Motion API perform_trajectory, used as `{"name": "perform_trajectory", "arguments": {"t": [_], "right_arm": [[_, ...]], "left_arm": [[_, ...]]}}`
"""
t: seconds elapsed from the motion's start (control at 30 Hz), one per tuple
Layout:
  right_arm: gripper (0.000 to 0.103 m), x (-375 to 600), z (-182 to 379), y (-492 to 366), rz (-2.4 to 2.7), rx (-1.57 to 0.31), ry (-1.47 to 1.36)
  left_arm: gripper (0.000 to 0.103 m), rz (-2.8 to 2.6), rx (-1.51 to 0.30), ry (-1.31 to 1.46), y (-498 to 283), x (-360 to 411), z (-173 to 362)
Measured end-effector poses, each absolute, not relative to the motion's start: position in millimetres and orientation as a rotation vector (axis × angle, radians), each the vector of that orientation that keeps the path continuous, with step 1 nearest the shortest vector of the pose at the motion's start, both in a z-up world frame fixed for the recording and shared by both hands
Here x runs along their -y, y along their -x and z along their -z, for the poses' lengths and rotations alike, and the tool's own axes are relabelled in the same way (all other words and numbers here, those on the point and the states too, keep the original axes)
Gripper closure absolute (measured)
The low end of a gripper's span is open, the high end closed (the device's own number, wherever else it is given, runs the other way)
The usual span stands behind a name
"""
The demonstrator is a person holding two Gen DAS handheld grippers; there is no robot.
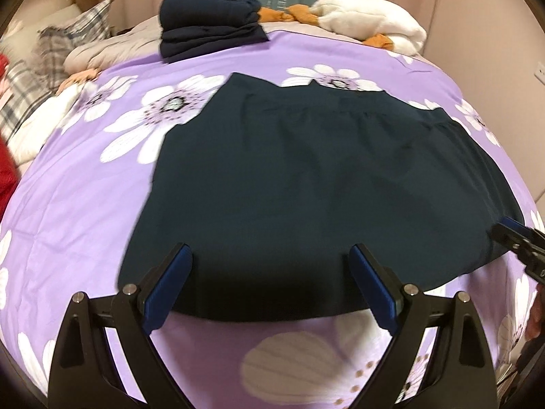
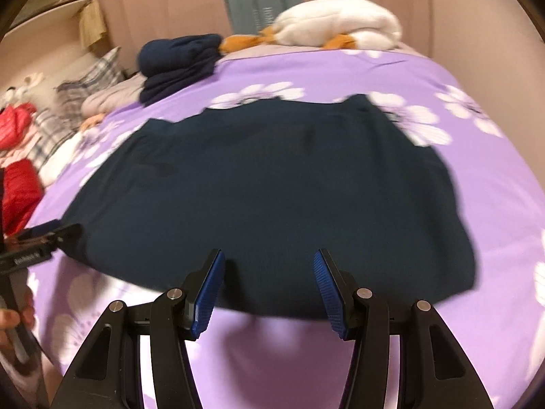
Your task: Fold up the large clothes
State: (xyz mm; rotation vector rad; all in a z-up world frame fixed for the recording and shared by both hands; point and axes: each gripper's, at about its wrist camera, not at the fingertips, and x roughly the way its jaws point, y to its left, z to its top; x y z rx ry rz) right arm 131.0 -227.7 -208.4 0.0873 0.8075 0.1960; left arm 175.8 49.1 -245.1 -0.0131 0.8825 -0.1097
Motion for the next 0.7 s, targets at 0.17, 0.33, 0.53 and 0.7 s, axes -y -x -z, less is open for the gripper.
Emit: {"name": "perform_trajectory", "arguments": {"t": [0.17,0.33,0.53,0.7], "right_arm": [[0.049,197.8,214.9,-149.3,-0.219,-0.804,-0.043],[0.049,192.4,223.6,-158.6,-0.211,-0.829,-0.031],[0.049,193.6,233.7,-156.3,-0.217,-0.868,-0.055],[0.049,190.1,233.3,-151.2,-0.209,-0.859,-0.042]], "left_arm": [[0.01,0.116,-0.917,0.006,-187.6,-33.4,257.0],[0.006,0.105,-0.938,0.001,-192.3,-30.9,265.5],[0.004,0.108,-0.946,-0.013,-191.3,-29.5,271.2],[0.003,0.112,-0.948,-0.006,-189.5,-31.1,272.3]]}}
